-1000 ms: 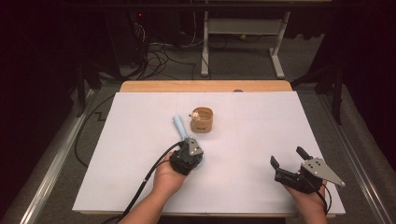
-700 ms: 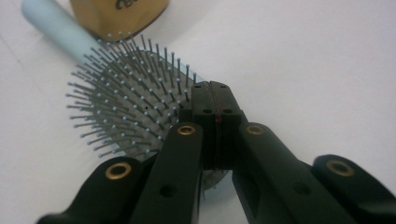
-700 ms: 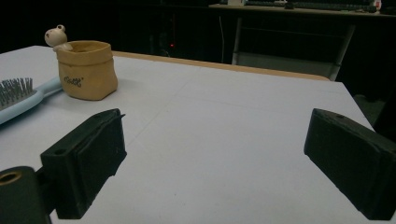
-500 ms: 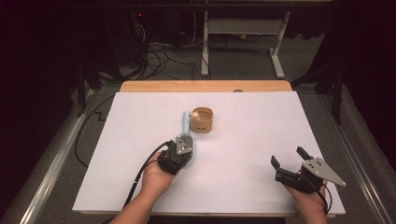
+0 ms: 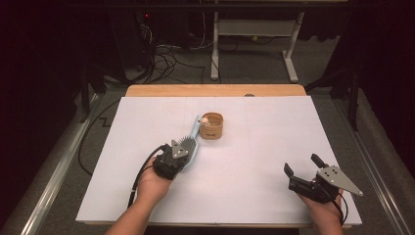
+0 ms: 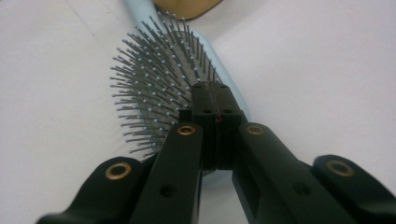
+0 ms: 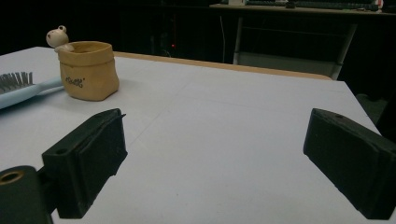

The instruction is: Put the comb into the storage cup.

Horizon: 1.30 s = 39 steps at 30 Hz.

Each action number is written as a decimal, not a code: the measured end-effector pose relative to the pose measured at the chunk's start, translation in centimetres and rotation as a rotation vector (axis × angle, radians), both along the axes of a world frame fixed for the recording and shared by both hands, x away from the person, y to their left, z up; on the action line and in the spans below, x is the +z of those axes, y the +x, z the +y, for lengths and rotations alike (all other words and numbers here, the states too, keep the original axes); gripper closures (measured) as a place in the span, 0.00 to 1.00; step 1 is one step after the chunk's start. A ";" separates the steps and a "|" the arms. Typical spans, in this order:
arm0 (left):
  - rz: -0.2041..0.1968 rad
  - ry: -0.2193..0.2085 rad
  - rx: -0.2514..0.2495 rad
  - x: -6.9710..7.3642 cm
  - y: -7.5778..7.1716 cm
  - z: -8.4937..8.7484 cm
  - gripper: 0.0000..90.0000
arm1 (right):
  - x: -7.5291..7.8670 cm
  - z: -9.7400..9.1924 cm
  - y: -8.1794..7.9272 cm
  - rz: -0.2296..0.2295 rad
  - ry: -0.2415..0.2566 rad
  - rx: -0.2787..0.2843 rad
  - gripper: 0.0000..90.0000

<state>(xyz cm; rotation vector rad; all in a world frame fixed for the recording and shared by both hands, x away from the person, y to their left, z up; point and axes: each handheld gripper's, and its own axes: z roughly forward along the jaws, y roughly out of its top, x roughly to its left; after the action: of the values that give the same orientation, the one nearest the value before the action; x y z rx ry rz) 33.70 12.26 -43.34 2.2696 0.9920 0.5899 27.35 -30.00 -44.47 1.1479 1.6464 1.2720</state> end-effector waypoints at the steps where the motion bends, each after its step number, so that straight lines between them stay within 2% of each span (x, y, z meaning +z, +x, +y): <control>1: -0.002 0.004 0.005 0.0 0.1 0.2 1.00 | 0.0 0.0 0.0 0.002 0.001 -0.001 0.07; 9: -0.014 0.027 0.032 0.2 0.6 1.6 1.00 | 0.0 -0.1 0.0 0.001 0.004 -0.003 0.07; 22: -0.002 -0.022 0.081 0.0 1.6 3.9 1.00 | 0.0 0.0 0.0 0.003 -0.001 -0.002 0.07; 25: 0.008 -0.068 0.077 -0.1 1.7 4.4 1.00 | 0.0 0.0 0.0 0.002 -0.001 0.000 0.08; 29: 0.011 -0.164 0.045 -0.3 1.3 5.3 1.00 | 0.0 0.0 0.0 0.003 -0.001 0.000 0.08; 35: -0.013 -0.242 0.046 -0.9 0.1 7.3 1.00 | 0.0 -0.1 0.0 0.002 0.003 -0.002 0.08; 39: -0.029 -0.279 0.053 -1.6 -0.6 8.6 1.00 | -0.1 0.0 0.0 0.003 -0.001 0.000 0.08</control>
<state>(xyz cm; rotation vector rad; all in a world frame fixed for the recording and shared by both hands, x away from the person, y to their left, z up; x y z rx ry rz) 33.11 20.90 -44.94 1.9904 1.0524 0.4719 27.37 -29.98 -44.53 1.1500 1.6489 1.2697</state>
